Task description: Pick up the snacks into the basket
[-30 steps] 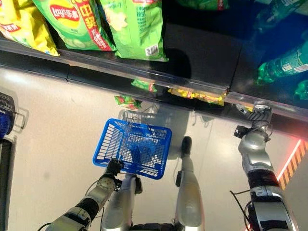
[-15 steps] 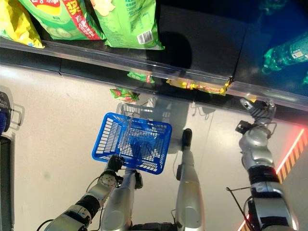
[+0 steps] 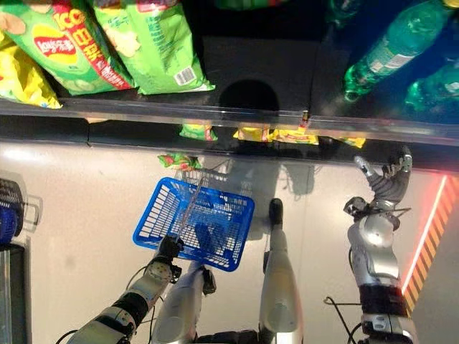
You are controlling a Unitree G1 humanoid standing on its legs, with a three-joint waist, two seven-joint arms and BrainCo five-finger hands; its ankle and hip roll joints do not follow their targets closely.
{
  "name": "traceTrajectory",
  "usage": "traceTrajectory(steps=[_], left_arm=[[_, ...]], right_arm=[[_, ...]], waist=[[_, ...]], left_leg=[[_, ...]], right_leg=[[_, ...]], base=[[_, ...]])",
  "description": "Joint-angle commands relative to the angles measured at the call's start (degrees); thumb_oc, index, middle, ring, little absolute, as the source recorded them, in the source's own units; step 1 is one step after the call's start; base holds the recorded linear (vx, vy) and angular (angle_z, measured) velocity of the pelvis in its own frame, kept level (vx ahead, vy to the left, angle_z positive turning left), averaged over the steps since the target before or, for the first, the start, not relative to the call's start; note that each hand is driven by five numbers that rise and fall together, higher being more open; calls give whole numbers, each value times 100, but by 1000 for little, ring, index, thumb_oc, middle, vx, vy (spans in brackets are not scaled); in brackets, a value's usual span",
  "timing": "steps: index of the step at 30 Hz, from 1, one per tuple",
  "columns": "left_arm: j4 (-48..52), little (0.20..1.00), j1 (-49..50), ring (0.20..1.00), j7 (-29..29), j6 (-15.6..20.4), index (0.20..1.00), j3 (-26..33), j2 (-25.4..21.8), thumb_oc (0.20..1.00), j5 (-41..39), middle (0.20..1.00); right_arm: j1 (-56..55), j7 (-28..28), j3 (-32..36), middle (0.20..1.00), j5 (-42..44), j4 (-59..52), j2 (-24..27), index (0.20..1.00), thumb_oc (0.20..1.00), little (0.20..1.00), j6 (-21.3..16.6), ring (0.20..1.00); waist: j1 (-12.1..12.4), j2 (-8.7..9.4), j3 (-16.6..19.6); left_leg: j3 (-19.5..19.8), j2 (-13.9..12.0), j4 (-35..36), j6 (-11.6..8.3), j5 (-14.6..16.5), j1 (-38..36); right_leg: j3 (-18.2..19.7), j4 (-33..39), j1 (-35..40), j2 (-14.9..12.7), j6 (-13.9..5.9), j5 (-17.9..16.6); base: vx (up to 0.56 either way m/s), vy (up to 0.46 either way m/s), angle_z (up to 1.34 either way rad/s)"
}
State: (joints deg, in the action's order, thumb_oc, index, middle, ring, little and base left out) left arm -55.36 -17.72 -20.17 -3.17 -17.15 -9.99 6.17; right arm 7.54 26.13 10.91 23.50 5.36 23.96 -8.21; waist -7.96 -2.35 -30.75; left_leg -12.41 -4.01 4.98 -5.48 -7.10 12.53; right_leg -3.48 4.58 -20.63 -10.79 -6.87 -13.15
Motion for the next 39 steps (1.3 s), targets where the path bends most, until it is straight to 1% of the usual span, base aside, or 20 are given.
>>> traceTrajectory(steps=[1, 5, 9, 13, 15, 18, 19, 23, 25, 26, 29, 30, 31, 32, 35, 39], left_arm=[[-420, 200, 126, 200, -46, -60, 200, 258, -155, 200, 369, 200], [-431, 200, 163, 200, -78, -70, 200, 356, -166, 200, 366, 200], [-426, 200, 166, 200, -107, -74, 200, 359, -156, 200, 389, 200], [-442, 200, 184, 200, -111, -44, 200, 327, -130, 200, 362, 200], [-407, 200, 175, 200, -96, -36, 200, 232, -129, 200, 385, 200], [-392, 200, 148, 200, -92, -34, 200, 216, -128, 200, 384, 200], [-367, 200, 147, 200, -76, -31, 200, 143, -141, 200, 349, 200], [-418, 200, 108, 200, -59, -35, 200, 24, -154, 200, 217, 200], [-459, 200, 112, 200, -30, -35, 200, -15, -142, 200, 125, 200], [-491, 200, 112, 200, 3, -33, 200, -49, -146, 200, 109, 200], [-530, 200, 111, 200, 27, -30, 200, -107, -178, 200, 53, 200], [-564, 200, 119, 200, 37, -21, 200, -142, -183, 200, -9, 200], [-564, 200, 113, 200, 36, -20, 200, -133, -177, 200, -12, 200], [-589, 200, 108, 200, 54, -25, 200, -149, -193, 200, -36, 200], [-646, 200, 128, 200, 57, -9, 200, -212, -216, 200, -133, 200], [-675, 200, 147, 200, 64, 6, 200, -263, -233, 200, -259, 200]], right_arm=[[-429, -198, 422, 1000, -257, -787, -91, 1000, 1000, 1000, -344, 1000], [-877, -312, 468, 1000, -386, -1310, -289, 1000, 1000, 1000, -350, 1000], [-893, -269, 500, 1000, -435, -1612, -277, 1000, 1000, 1000, -416, 1000], [-629, -150, 558, 1000, -515, -1755, -143, 1000, 1000, 1000, -486, 1000], [-98, 99, 531, 1000, -624, -1650, 110, 1000, 1000, 1000, -481, 1000], [134, 165, 489, 1000, -624, -1569, 230, 1000, 1000, 1000, -483, 1000], [519, 282, 442, 1000, -614, -1447, 462, 1000, 1000, 1000, -436, 1000], [1404, 442, 201, 1000, -423, -830, 1067, 1000, 1000, 1000, -337, 1000], [1728, 382, 41, 1000, -171, -477, 1297, 1000, 1000, 1000, -331, 1000], [1900, 372, -30, 1000, -111, -278, 1479, 1000, 1000, 1000, -274, 1000], [2317, 357, -202, 1000, 17, 167, 1810, 1000, 1000, 1000, -188, 1000], [2633, 332, -352, 1000, 190, 545, 1986, 1000, 1000, 1000, -158, 1000], [2670, 324, -375, 1000, 204, 583, 2002, 1000, 1000, 1000, -172, 1000], [2871, 312, -501, 1000, 225, 818, 2145, 1000, 1000, 1000, -116, 1000], [3322, 232, -800, 1000, 395, 1413, 2335, 1000, 1000, 1000, -36, 1000], [3876, 105, -1229, 1000, 551, 2242, 2466, 1000, 1000, 1000, 117, 1000]], waist=[[-122, 209, 121], [-199, 258, 151], [-252, 263, 155], [-246, 214, 160], [-190, 172, 183], [-175, 160, 176], [-115, 157, 173], [-8, 169, 204], [30, 191, 213], [56, 208, 227], [107, 248, 231], [147, 276, 239], [138, 271, 233], [165, 280, 237], [248, 300, 238], [331, 305, 197]], left_leg=[[151, 116, -147, 26, 60, 259], [86, 102, -196, 48, 118, 232], [67, 109, -268, 69, 179, 235], [58, 123, -304, 81, 221, 250], [74, 141, -389, 106, 282, 276], [82, 140, -463, 115, 316, 314], [94, 150, -575, 123, 405, 320], [148, 156, -752, 137, 441, 451], [173, 133, -781, 133, 449, 484], [188, 130, -784, 128, 454, 491], [230, 119, -811, 119, 457, 515], [250, 107, -807, 112, 455, 523], [251, 107, -806, 112, 455, 524], [267, 101, -805, 109, 449, 531], [308, 107, -800, 108, 440, 541], [359, 110, -801, 112, 428, 559]], right_leg=[[-101, -646, -102, 47, -312, 441], [-24, -649, -98, 82, -305, 453], [36, -729, -125, 93, -290, 502], [57, -800, -169, 90, -285, 542], [59, -880, -193, 81, -278, 593], [55, -950, -222, 79, -270, 629], [36, -1067, -218, 83, -260, 716], [-17, -1176, -288, 68, -253, 735], [-44, -1208, -300, 68, -250, 748], [-66, -1205, -293, 68, -250, 763], [-103, -1221, -279, 76, -239, 781], [-140, -1230, -269, 79, -231, 797], [-141, -1231, -270, 80, -230, 798], [-150, -1239, -272, 80, -228, 801], [-174, -1282, -292, 83, -216, 819], [-203, -1337, -317, 74, -208, 830]], base=[[0, 0, 0], [20, -17, -11], [28, 2, -9], [32, 3, -7], [40, 4, 0], [24, -6, 0], [0, 0, 0], [29, -29, 3], [31, -31, 6], [31, -28, 7], [29, -33, 6], [28, -29, 11], [23, -28, 16], [11, -14, 12], [5, -6, 4], [-1, -1, 1]])
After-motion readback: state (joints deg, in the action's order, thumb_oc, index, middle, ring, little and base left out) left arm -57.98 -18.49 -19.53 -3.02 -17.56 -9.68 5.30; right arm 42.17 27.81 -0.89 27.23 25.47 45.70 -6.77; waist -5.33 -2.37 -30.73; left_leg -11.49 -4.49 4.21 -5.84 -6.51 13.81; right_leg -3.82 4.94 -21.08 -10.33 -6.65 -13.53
